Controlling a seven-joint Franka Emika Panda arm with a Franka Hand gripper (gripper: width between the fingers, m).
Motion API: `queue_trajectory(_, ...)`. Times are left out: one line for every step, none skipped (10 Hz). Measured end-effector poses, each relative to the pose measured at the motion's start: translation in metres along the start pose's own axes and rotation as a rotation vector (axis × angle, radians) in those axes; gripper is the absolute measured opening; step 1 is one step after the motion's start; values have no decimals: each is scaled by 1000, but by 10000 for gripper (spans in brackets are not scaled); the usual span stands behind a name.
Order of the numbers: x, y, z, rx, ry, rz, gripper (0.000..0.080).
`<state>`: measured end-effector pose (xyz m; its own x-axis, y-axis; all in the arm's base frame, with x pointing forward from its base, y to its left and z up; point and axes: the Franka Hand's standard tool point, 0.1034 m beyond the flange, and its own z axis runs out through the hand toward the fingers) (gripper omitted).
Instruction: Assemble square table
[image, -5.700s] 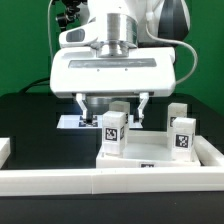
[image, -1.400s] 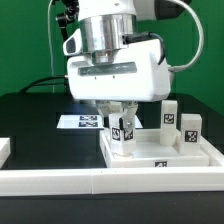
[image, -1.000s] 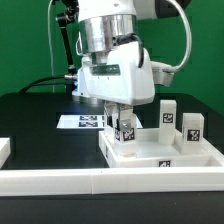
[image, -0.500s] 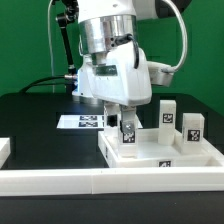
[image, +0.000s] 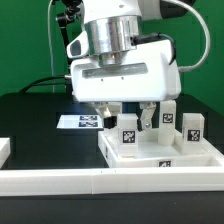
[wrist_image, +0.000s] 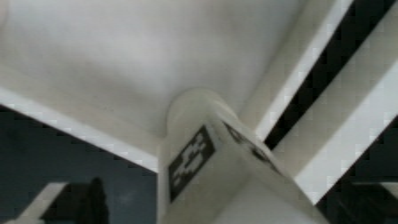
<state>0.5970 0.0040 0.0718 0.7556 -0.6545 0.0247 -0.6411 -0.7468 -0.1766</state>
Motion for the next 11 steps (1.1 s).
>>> queue_trajectory(0, -1, 0, -4, 1, -118, 649)
queue_trajectory(-2, -2, 0, -8, 1, -184, 649)
queue_trajectory(-4, -5, 1, -17, 4, -259, 649)
queue_trajectory(-7, -8, 1, -27, 8, -351, 649)
queue_trajectory(-7, -10, 1, -33, 9, -420, 649)
queue_trajectory(-5, -11, -1, -37, 13, -487, 649)
queue_trajectory(-2, -10, -2, -39, 16, -562, 649)
queue_trajectory(0, -9, -3, -41, 18, -621, 649)
queue_trajectory(1, -8, -3, -43, 20, -695, 649)
queue_trajectory(1, -8, -3, -44, 22, -726, 649)
queue_trajectory(1, -8, -3, -44, 21, -726, 649)
